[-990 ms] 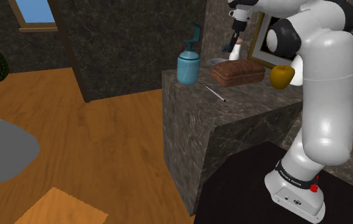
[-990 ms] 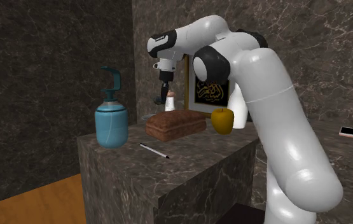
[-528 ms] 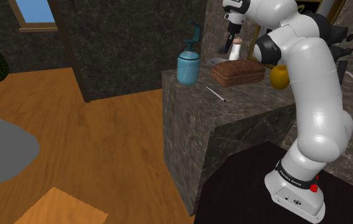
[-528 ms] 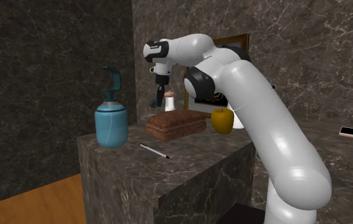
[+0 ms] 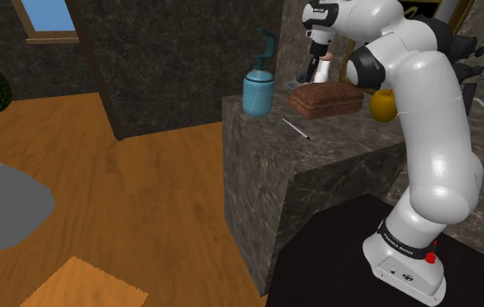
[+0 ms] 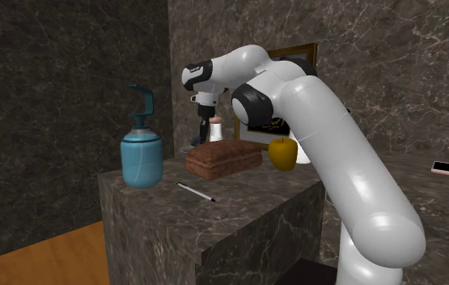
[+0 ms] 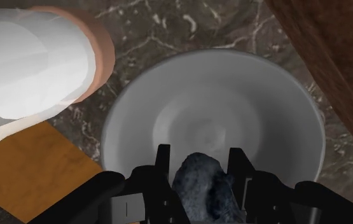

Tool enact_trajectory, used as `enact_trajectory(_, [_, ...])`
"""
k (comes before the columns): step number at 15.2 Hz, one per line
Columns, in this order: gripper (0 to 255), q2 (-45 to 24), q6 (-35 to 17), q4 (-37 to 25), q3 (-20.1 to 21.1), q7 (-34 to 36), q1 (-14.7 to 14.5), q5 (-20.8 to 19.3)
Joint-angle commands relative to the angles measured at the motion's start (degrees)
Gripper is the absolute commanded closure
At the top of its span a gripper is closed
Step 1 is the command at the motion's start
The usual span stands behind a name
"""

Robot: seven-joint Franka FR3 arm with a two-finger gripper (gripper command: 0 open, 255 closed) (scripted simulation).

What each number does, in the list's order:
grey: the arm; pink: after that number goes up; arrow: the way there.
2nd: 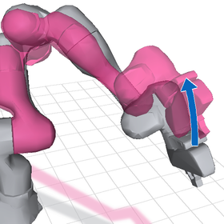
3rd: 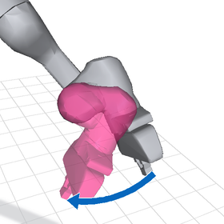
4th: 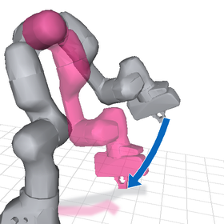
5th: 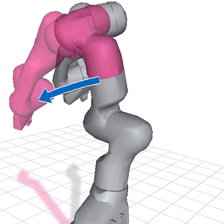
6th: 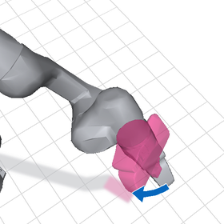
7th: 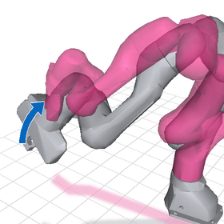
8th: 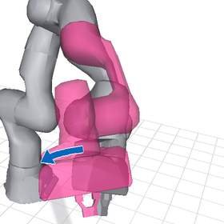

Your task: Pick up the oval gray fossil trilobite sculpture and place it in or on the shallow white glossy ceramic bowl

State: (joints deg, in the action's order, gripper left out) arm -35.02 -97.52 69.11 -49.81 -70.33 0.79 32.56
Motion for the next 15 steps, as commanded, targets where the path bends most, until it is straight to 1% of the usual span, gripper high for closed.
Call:
enact_trajectory(1, [255, 0.3, -1.8, 2.3, -0.1, -0.3, -0.9, -0.1])
enact_trajectory(8, [255, 0.3, -1.8, 2.3, -0.1, -0.3, -0.9, -0.1])
enact_trajectory(9, [0, 0.3, -1.8, 2.3, -0.1, -0.3, -0.9, -0.1])
enact_trajectory(14, [0, 0.3, -1.8, 2.3, -0.1, -0.3, -0.9, -0.1])
enact_trajectory(15, [0, 0.5, -0.1, 0.5, -0.2, 0.0, -0.4, -0.3])
